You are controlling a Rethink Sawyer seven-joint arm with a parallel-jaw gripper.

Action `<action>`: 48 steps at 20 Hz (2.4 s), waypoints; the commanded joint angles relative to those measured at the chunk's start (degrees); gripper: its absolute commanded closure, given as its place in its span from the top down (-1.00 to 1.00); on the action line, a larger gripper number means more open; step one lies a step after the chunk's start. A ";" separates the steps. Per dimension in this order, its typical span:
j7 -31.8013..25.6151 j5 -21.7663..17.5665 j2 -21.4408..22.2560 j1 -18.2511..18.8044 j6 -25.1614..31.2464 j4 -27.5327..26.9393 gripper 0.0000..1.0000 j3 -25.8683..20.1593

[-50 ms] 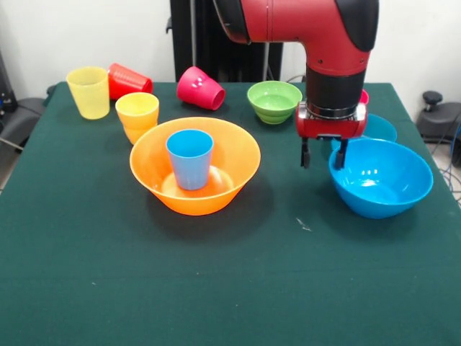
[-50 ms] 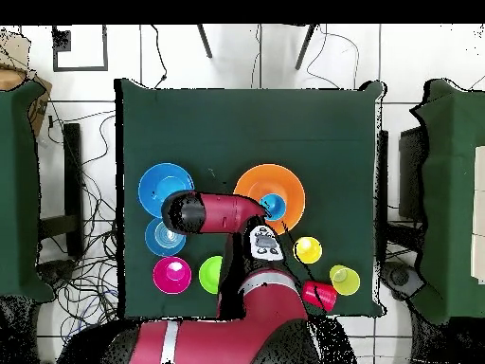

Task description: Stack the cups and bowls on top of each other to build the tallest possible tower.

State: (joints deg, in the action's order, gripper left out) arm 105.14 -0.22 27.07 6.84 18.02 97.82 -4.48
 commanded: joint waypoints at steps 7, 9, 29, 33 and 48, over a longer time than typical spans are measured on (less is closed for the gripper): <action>6.28 0.82 -0.07 -0.61 4.86 -3.53 -1.00 -0.73; 6.30 0.83 -0.11 -0.65 4.89 -3.60 -1.00 -0.77; 5.31 0.50 2.65 0.97 4.71 -0.98 -1.00 -2.01; 4.53 0.49 5.70 1.88 6.29 1.31 -1.00 -2.77; 3.91 1.27 14.64 2.39 14.00 4.80 -1.00 -3.61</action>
State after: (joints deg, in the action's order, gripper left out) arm 105.14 -0.25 38.62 8.43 24.44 100.18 -4.05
